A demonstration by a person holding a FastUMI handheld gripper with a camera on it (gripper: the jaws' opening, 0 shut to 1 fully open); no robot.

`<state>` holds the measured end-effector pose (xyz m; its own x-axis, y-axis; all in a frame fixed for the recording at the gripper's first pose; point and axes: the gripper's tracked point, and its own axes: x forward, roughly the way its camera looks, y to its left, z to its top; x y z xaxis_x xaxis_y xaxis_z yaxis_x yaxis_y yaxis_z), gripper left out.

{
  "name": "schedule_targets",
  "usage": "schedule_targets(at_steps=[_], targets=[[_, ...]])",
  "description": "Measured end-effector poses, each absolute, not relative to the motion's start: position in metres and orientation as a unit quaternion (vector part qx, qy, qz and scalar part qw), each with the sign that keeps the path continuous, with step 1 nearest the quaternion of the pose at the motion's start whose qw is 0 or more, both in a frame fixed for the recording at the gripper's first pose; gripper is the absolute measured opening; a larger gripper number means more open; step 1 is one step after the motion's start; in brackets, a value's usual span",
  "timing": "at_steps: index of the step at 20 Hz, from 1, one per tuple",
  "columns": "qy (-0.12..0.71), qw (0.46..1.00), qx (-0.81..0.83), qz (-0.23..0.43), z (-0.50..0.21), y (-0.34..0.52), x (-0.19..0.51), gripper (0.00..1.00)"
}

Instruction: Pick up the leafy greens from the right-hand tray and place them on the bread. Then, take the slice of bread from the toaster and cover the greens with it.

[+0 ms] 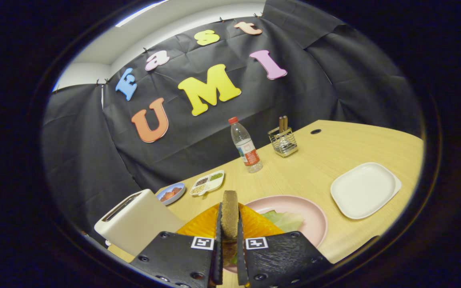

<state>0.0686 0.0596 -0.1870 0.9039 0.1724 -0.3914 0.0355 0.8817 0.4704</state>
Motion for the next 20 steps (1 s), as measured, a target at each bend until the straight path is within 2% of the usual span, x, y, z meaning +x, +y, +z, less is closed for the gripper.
schedule_targets(at_steps=[3,9,16,20], targets=[[0.232,0.940,0.247,0.037,-0.200,0.047,0.071,0.14],[0.260,0.934,0.243,0.015,-0.225,0.021,0.074,0.44],[0.233,0.954,0.191,-0.001,-0.199,-0.010,0.075,0.59],[0.167,0.979,0.113,-0.027,-0.146,-0.034,0.070,0.94]])
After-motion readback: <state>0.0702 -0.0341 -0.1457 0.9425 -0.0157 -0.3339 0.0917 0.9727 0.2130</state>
